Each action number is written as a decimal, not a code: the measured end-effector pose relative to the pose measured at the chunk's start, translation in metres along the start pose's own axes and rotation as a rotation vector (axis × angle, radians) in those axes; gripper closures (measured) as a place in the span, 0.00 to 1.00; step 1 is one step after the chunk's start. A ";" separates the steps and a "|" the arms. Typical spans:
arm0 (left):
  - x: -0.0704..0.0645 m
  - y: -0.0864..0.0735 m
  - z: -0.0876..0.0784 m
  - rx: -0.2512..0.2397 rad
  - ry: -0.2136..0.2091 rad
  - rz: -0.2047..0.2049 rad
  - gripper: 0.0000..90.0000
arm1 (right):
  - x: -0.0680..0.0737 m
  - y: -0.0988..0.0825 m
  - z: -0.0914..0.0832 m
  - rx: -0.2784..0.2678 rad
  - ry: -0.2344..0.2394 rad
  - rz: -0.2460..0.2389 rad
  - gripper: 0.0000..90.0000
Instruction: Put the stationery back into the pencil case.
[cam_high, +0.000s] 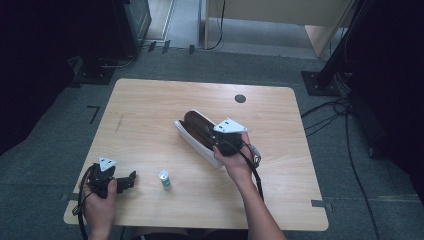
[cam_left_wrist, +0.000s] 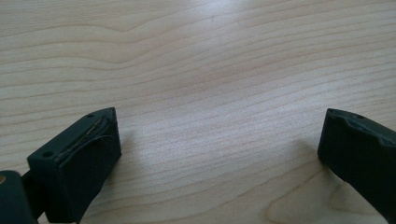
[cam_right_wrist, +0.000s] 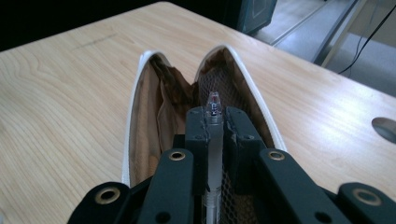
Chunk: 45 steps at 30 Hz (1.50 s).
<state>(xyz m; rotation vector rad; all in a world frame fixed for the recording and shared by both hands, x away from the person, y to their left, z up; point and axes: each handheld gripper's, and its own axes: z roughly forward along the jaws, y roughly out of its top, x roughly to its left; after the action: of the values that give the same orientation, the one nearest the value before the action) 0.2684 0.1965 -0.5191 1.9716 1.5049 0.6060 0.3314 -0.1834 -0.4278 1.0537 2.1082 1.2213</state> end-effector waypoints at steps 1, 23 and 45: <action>0.000 0.000 0.000 -0.002 0.001 0.000 0.00 | 0.000 -0.001 0.001 0.009 0.000 0.004 0.90; 0.000 0.000 0.000 0.002 0.000 0.004 0.00 | 0.005 -0.002 0.035 0.117 -0.025 -0.015 0.85; 0.000 0.000 0.000 0.000 0.001 0.002 0.00 | 0.022 0.008 -0.006 0.001 0.056 0.007 0.79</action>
<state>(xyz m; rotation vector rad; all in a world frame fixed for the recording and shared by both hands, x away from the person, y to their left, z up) 0.2685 0.1966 -0.5190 1.9737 1.5030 0.6075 0.3176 -0.1663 -0.4181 1.0399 2.1495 1.2673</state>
